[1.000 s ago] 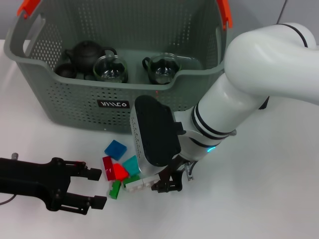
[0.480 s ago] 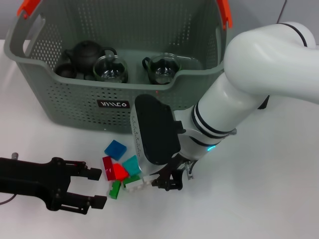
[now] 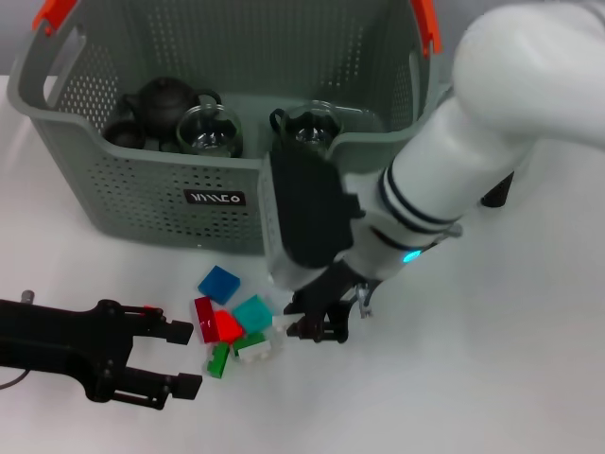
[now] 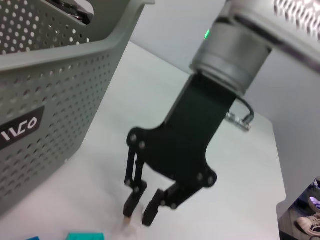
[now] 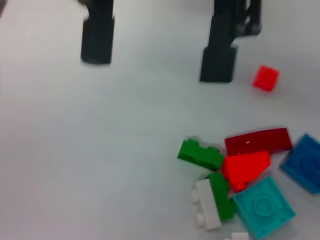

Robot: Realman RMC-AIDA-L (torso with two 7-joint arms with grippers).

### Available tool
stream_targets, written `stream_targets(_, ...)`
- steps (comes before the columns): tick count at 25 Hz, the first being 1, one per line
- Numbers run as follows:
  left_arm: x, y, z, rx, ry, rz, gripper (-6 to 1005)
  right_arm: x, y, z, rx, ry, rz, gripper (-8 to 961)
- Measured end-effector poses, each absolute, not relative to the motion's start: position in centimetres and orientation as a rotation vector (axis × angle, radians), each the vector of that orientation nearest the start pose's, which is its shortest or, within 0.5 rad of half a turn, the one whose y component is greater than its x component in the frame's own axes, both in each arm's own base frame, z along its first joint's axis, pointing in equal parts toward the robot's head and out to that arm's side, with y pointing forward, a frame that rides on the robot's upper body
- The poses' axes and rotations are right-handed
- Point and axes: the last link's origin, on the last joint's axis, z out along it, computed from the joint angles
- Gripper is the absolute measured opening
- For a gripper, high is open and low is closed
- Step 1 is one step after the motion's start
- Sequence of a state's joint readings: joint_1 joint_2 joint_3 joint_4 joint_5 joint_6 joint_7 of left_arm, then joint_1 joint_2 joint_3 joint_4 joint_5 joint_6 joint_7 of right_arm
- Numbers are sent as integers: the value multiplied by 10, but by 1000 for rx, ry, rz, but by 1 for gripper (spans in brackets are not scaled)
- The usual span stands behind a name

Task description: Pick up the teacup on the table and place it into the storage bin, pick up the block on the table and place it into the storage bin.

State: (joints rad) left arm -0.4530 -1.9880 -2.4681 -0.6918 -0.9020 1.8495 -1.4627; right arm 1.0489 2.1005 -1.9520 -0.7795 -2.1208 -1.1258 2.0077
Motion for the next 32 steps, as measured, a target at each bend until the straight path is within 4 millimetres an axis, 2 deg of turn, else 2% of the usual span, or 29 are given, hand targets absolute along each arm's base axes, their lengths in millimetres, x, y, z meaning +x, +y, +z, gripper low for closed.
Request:
stream_targets(7, -302, 271, 31, -3004, -830, -488, 796, 67, 354, -104, -3081, -235, -448, 227)
stream_targets(8, -302, 271, 31, -3004, -832, -487, 795, 60, 354, -95, -3087, -228, -406, 231)
stream_targets(9, -302, 271, 32, -3003, -834, -488, 795, 42, 355, -76, -3097, -224, -276, 234)
stream_targets(10, -302, 271, 32, -3004, -833, -489, 795, 42, 355, -76, -3097, -224, -276, 238)
stream_targets(12, -301, 272, 33, -3004, -828, -493, 795, 23, 356, -54, -3107, -223, -109, 245)
stream_targets(14, -300, 273, 35, -2997, -826, -501, 795, 11, 361, -40, -3087, -217, -4, 252)
stream_targets(17, -299, 277, 38, -2980, -823, -515, 796, 3, 383, -24, -2981, -164, 99, 262)
stream_targets(20, -299, 279, 42, -2965, -825, -526, 796, 5, 407, -19, -2878, -87, 120, 272)
stream_targets(24, -298, 282, 44, -2960, -832, -524, 797, 16, 433, -23, -2801, 18, 88, 286)
stream_targets(32, -297, 285, 44, -2960, -830, -508, 795, 25, 446, -35, -2793, 90, 1, 314)
